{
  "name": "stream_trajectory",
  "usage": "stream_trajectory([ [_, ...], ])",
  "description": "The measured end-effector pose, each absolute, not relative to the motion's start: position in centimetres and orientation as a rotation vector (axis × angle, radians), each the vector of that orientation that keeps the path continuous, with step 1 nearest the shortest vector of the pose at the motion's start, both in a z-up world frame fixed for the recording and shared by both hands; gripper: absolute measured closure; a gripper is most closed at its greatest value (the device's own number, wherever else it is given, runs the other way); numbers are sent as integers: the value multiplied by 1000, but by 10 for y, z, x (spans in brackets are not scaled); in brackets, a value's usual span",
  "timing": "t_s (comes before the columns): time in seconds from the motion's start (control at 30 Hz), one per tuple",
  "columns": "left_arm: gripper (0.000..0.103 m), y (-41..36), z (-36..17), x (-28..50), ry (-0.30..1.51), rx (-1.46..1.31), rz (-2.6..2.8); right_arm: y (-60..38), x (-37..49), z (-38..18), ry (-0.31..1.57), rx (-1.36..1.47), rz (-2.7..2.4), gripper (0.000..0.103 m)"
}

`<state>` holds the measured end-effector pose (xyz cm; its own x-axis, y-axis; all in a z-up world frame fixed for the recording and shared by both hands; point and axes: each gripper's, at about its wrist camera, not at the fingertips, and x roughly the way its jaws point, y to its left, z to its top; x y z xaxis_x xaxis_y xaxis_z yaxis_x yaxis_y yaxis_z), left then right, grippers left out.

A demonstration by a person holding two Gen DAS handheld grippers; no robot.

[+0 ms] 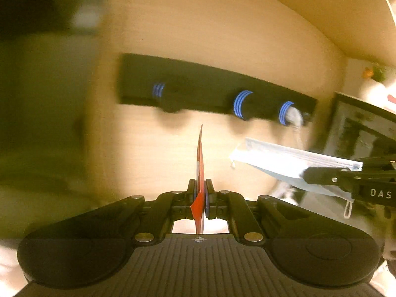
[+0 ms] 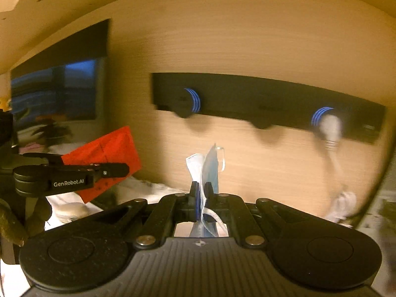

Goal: Organize soft objects
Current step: 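Place the face mask into the pink box with the right tool while the left tool releases the red card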

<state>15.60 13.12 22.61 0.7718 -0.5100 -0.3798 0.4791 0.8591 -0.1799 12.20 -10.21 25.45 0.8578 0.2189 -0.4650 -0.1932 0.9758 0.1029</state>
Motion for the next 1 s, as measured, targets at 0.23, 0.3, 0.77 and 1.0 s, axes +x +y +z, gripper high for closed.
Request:
stream_trajectory([
  [0.23,95,48,201,179,537,-104,-684,-165,126,238,521,67,135,99],
  [0.3,95,30,193,183,569,-110,-720,-178,126,232,536,77,122,99],
  [0.77,91,26,130,204,803,-312,-697,-201,152,146,751,190,146,99],
  [1.0,91,84,162,166,619,-275,-453,-161,172,77,883,147,131,99],
])
